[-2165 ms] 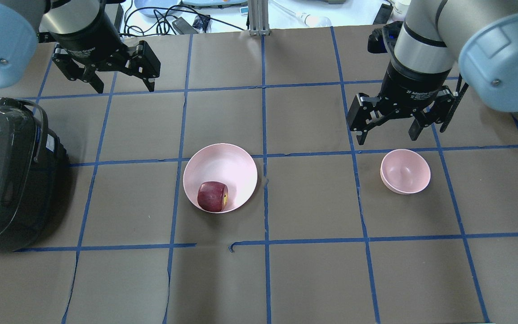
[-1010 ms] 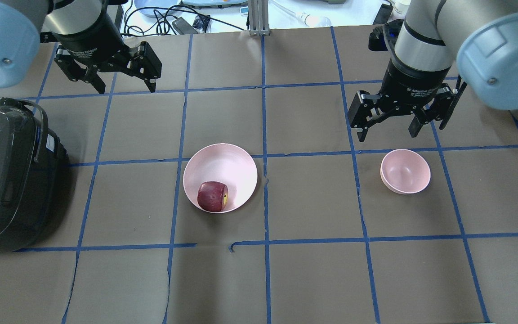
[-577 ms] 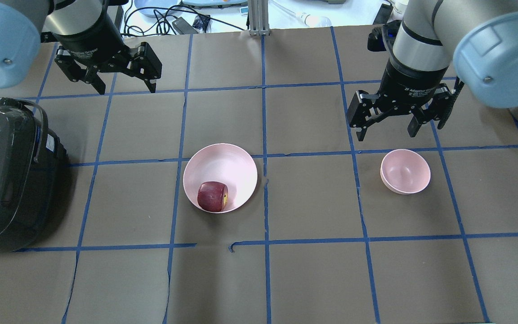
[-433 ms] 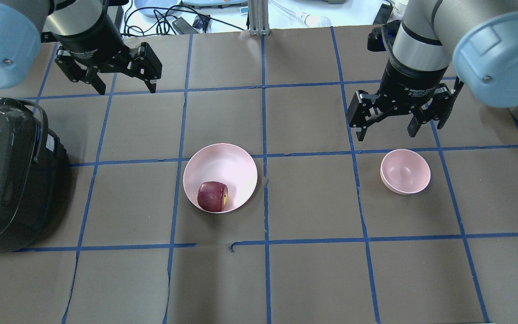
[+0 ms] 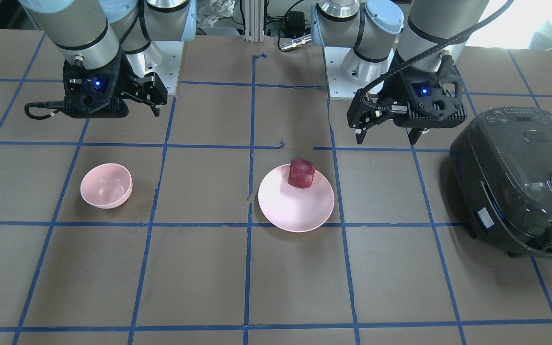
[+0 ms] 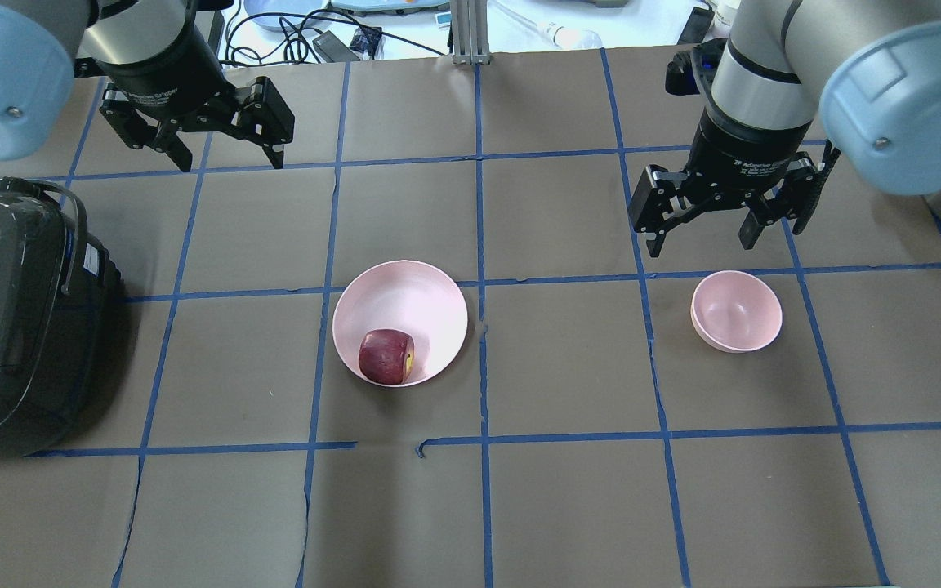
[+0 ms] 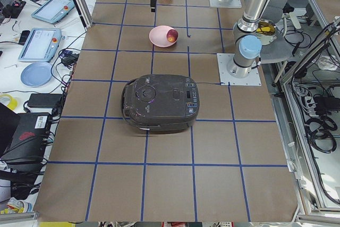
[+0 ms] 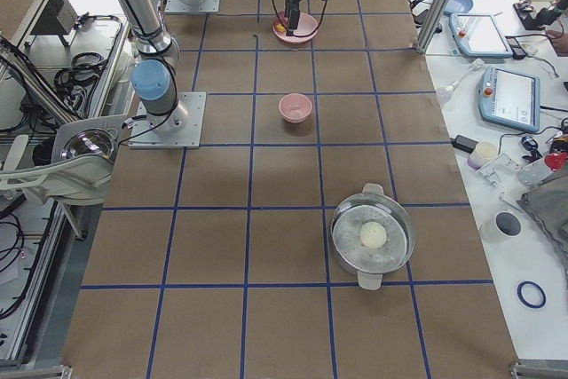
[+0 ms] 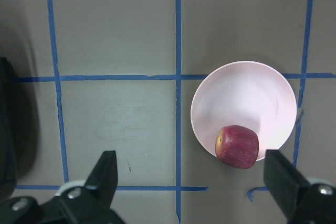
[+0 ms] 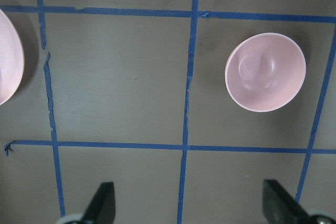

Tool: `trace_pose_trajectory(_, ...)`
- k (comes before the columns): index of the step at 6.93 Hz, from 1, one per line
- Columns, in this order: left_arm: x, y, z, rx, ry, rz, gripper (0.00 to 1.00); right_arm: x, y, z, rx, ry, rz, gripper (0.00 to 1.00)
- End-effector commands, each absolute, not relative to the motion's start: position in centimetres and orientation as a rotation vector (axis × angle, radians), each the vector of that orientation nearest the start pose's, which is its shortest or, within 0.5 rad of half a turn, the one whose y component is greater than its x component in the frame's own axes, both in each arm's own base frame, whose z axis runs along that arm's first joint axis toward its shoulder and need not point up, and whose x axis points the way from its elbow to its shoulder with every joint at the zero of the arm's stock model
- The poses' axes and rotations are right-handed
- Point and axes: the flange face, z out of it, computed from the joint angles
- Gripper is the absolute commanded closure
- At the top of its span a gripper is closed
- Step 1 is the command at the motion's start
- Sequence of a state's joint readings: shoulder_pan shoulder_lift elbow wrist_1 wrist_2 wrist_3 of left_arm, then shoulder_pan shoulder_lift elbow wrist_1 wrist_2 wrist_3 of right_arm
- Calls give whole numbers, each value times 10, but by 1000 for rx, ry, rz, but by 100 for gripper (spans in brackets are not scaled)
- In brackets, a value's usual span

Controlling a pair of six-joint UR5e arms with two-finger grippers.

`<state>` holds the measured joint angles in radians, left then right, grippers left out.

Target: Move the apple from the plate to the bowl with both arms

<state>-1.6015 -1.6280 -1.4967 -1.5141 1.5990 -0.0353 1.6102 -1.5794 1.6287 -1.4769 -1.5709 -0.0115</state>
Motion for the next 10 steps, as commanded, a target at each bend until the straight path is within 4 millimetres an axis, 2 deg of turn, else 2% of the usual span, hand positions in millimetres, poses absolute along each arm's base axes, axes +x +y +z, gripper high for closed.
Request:
trace_pose_trajectory(1,-147,-519,502,-9,3116,-118,0,148,-468,467,-89,3183,175,0)
trace_pose_trajectory(2,-147,-519,501,-11,3117,-116,0,147,-472,479,-89,3195,100,0)
trace_pose_trajectory(3,-147,-519,501,-11,3117,-116,0,145,-479,460,-93,3212,180,0)
trace_pose_trajectory(4,-148,-519,502,-9,3117,-118,0,142,-480,465,-66,3215,169,0)
trace_pose_trajectory(6,-149,-518,503,-6,3118,-121,0,144,-476,459,-83,3199,217,0)
trace_pose_trajectory(8,-153,-519,498,-20,3123,-107,0,142,-478,473,-78,3191,164,0)
trace_pose_trajectory(9,-156,-517,491,-103,3135,-85,0,142,-479,475,-75,3192,142,0)
trace_pose_trajectory(10,-173,-507,466,-122,3131,-19,0,139,-482,469,-66,3200,154,0)
